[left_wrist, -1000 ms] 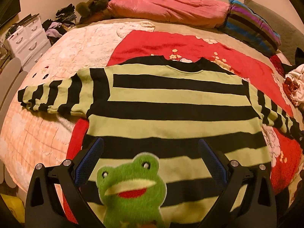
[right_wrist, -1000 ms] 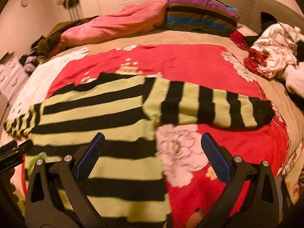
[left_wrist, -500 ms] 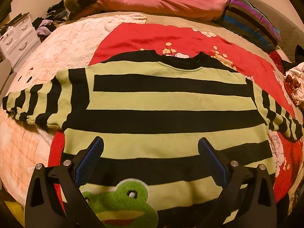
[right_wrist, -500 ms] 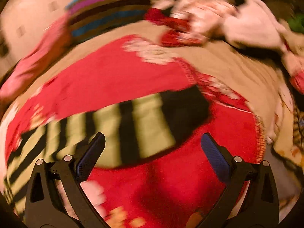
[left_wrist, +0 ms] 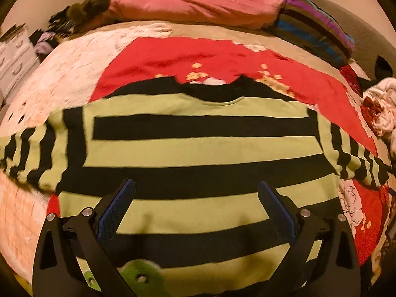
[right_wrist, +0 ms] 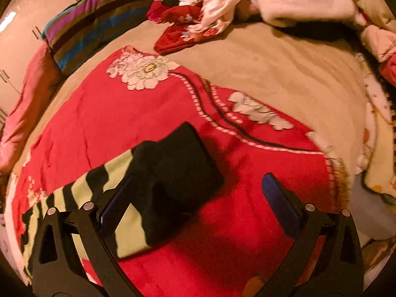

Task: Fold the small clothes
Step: 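Move the right gripper to the black sleeve cuff and grasp it, then carry the sleeve across the sweater body with the right gripper and release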

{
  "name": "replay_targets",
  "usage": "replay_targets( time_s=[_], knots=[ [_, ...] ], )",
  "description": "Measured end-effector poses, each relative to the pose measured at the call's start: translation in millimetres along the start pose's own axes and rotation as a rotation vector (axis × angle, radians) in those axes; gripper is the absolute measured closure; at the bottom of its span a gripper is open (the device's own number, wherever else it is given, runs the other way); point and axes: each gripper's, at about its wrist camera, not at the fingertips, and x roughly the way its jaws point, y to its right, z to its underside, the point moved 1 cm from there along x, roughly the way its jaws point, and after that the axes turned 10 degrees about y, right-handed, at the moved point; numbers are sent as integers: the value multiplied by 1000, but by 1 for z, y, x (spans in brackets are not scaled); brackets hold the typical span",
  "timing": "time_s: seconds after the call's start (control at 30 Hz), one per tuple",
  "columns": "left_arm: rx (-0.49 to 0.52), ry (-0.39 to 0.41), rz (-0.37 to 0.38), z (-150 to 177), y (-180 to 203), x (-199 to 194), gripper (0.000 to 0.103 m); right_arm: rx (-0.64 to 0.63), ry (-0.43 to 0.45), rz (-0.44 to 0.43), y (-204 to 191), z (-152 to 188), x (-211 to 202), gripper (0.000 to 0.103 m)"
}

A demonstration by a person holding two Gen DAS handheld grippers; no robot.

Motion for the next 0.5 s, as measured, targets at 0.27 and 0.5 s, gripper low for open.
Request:
replay_targets(
  time_s=[0.27,0.5],
  knots=[
    [74,-82,-52,24,18,44,4,99,-73,-66,5,9,22,42],
    [77,-107,-51,49,20,56,4,47,63,-169,-11,11,-9,81]
  ],
)
